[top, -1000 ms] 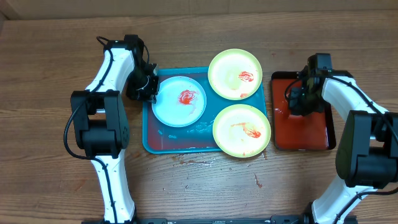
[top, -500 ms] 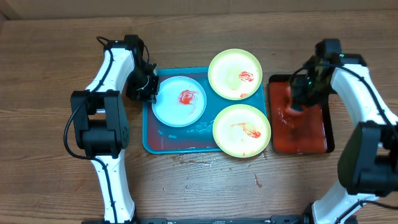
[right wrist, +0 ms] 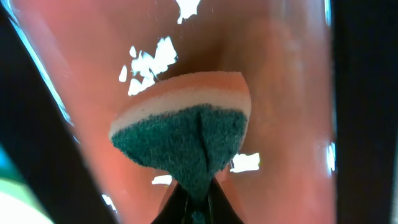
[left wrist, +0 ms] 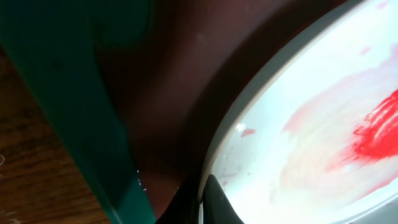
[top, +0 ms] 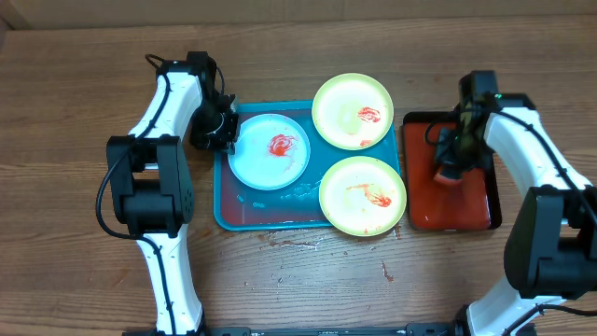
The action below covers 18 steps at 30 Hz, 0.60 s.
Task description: Clean dirty plates on tray and stack at the side
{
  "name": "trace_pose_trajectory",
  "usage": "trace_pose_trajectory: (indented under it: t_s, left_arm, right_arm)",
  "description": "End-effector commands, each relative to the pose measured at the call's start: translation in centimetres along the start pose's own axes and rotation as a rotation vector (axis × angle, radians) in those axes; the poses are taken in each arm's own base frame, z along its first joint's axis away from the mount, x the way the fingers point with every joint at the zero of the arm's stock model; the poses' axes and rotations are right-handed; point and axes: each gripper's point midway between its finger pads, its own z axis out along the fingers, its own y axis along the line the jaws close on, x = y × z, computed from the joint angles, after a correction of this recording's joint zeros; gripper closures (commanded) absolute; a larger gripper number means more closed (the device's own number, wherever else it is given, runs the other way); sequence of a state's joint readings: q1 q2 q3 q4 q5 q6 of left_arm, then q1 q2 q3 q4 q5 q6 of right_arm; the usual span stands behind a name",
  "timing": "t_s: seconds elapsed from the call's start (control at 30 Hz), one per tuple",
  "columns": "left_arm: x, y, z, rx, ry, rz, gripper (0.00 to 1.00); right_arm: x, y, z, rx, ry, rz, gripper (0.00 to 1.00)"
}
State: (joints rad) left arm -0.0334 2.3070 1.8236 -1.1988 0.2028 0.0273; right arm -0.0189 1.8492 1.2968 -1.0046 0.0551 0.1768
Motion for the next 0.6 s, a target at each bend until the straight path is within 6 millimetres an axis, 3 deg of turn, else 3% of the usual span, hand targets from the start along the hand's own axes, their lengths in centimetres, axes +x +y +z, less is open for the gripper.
trace_pose_trajectory:
  t_s: [0.0, 0.27, 0.57]
  left_arm:
    - [0.2, 0.1, 1.6, -0.019, 0.027, -0.005, 0.96]
    - [-0.2, 0.1, 1.6, -0.019, 0.009, -0.001, 0.96]
    - [-0.3, 0.1, 1.6, -0.019, 0.005, 0.000, 0.96]
  right_arm:
    - [0.3, -0.3, 1.2, 0.023, -0.013, 0.005, 0.96]
    - [0.2, 0.9, 4.7, -0.059, -0.098, 0.007, 0.96]
    - [4.2, 0.7, 8.2, -0.086, -0.041, 0.090, 0.96]
